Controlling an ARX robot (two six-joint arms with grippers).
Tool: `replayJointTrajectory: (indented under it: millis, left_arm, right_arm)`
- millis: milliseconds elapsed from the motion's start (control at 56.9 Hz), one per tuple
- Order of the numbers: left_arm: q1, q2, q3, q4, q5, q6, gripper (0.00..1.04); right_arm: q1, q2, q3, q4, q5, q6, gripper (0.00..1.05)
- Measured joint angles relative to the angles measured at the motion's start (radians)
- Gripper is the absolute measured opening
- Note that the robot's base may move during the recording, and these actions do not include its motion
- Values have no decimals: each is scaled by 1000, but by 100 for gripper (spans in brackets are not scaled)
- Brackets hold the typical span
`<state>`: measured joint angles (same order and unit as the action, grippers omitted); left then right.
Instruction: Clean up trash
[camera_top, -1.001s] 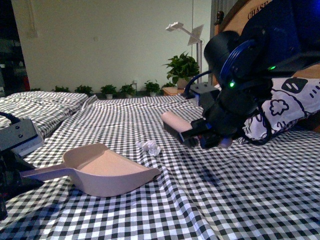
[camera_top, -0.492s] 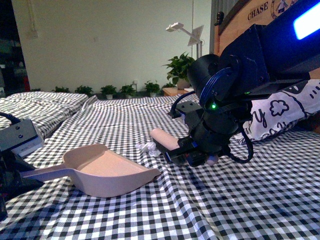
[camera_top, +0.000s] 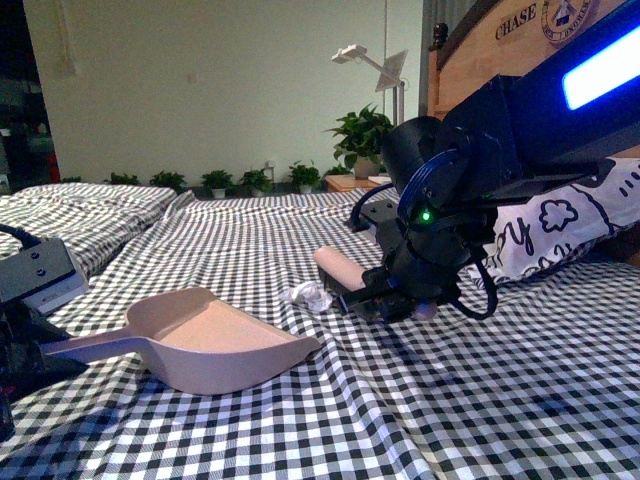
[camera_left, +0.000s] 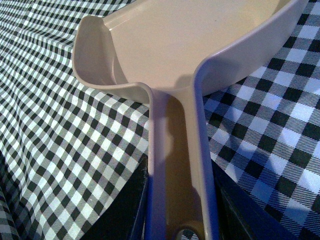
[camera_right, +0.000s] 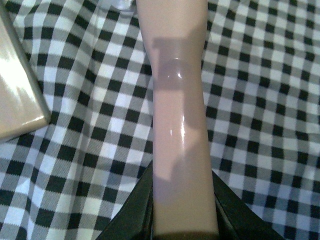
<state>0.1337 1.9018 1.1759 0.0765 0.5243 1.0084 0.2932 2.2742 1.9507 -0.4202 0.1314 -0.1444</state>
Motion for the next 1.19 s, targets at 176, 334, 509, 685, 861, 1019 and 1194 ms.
replayJointTrajectory:
  millis: [176,334,509,685,861,1019,1194]
  left_arm:
    - [0,0,0,0,0,0,29]
    - [0,0,0,0,0,0,29]
    - [0,0,0,0,0,0,29]
    - [0,0,0,0,0,0,29]
    - [0,0,0,0,0,0,29]
    - [0,0,0,0,0,0,29]
    - [0,0,0,0,0,0,29]
  right_arm:
    - [0,19,26,-2,2,-4,20]
    - [10,57,21,10,0,-7,20]
    - [19,84,15,22,-1,-12,20]
    - [26,86,14,22,-18,-9,20]
    - [43,82,-6,21,-63,18,20]
    - [85,45,-53,18,-139,63,20]
    - [152,-70,-134,26,-258,115,20]
